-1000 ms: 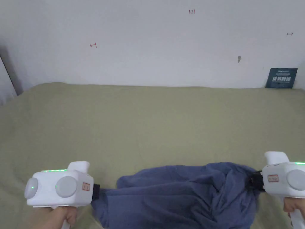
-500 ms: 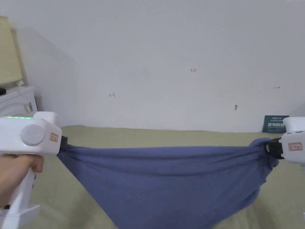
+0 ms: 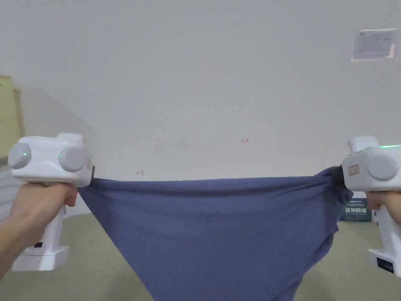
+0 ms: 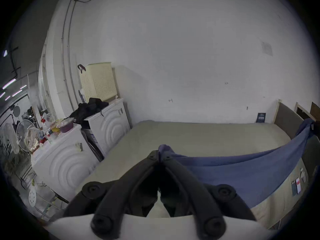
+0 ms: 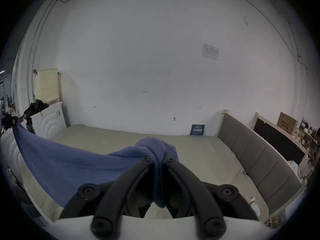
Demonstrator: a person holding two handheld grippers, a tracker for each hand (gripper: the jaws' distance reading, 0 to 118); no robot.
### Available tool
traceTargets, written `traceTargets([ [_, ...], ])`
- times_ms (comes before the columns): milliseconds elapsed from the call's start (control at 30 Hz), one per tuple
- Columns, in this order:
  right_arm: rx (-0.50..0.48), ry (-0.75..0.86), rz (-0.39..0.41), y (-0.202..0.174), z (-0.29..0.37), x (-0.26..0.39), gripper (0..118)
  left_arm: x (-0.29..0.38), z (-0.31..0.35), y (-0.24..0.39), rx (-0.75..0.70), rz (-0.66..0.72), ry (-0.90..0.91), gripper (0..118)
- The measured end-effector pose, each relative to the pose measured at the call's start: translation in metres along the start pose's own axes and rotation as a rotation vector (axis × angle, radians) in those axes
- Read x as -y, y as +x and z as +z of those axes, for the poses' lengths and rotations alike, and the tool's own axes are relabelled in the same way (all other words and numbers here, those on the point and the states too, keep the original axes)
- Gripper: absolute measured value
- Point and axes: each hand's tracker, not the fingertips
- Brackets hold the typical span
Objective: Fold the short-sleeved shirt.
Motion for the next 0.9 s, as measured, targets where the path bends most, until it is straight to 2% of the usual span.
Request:
traceTargets([
  [133, 0.027, 0.007, -0.011, -0.001, -0.031, -0.021, 8, -0.02, -0.034, 0.021, -0.025, -0.009, 0.009, 0],
  [333, 0.059, 0.003, 0.025, -0.009, -0.093, -0.035, 8, -0.043, -0.091, 0.046, -0.057, -0.028, 0.017, 0],
  [533, 0.065, -0.019, 0.028, -0.02, -0.157, -0.019, 8, -0.034, -0.147, 0.07, -0.095, -0.044, 0.011, 0],
  [733, 0.062, -0.115, 0.036, -0.036, -0.206, 0.061, 8, 0.035, -0.22, 0.087, -0.069, -0.051, -0.081, 0],
  [900, 0.046, -0.288, 0.04, -0.036, -0.234, 0.18, 8, 0.132, -0.251, 0.097, -0.011, -0.047, -0.229, 0],
])
